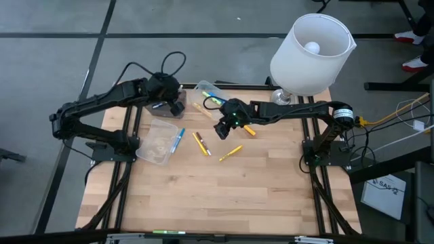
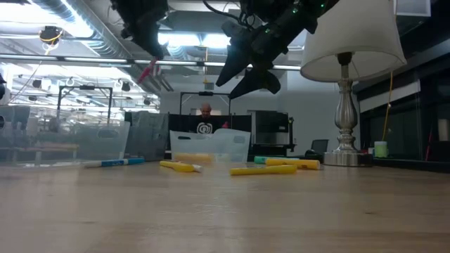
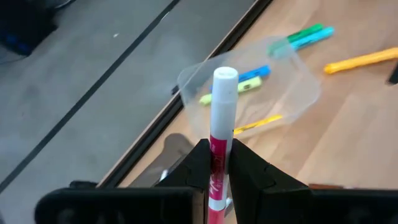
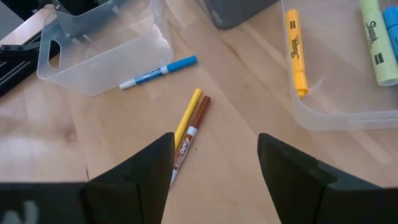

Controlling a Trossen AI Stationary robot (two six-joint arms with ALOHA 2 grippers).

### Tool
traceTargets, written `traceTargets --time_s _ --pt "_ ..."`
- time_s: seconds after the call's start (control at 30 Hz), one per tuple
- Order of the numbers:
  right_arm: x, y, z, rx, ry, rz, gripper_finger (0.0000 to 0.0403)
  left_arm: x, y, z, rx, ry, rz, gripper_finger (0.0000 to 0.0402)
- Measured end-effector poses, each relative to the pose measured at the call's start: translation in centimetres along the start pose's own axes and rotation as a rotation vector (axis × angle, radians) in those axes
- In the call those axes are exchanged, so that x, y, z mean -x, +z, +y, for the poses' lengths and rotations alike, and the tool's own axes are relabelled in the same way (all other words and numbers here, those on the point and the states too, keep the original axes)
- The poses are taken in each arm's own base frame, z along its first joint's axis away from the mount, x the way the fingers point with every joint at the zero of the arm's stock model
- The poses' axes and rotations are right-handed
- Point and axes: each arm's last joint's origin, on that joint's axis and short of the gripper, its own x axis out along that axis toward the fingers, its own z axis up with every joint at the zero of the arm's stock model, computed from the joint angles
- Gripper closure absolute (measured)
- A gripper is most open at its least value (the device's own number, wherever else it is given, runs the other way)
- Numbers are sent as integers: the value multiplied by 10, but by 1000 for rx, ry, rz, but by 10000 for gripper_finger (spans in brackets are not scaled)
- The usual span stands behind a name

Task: Pick & Place Markers
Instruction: Put the pink marker into the black bin

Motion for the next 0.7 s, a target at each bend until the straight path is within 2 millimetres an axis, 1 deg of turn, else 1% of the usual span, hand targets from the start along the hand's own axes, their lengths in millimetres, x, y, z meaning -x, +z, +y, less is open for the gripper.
traceTargets --time_s 0.17,0.47,0.7 --pt "-4 -3 -1 28 -13 23 175 -3 -1 9 22 30 26 371" --pt "-15 -10 -4 27 -30 60 175 -6 -8 25 29 76 96 371" --pt "-16 -10 -4 27 -32 64 175 -9 -9 36 39 109 116 371"
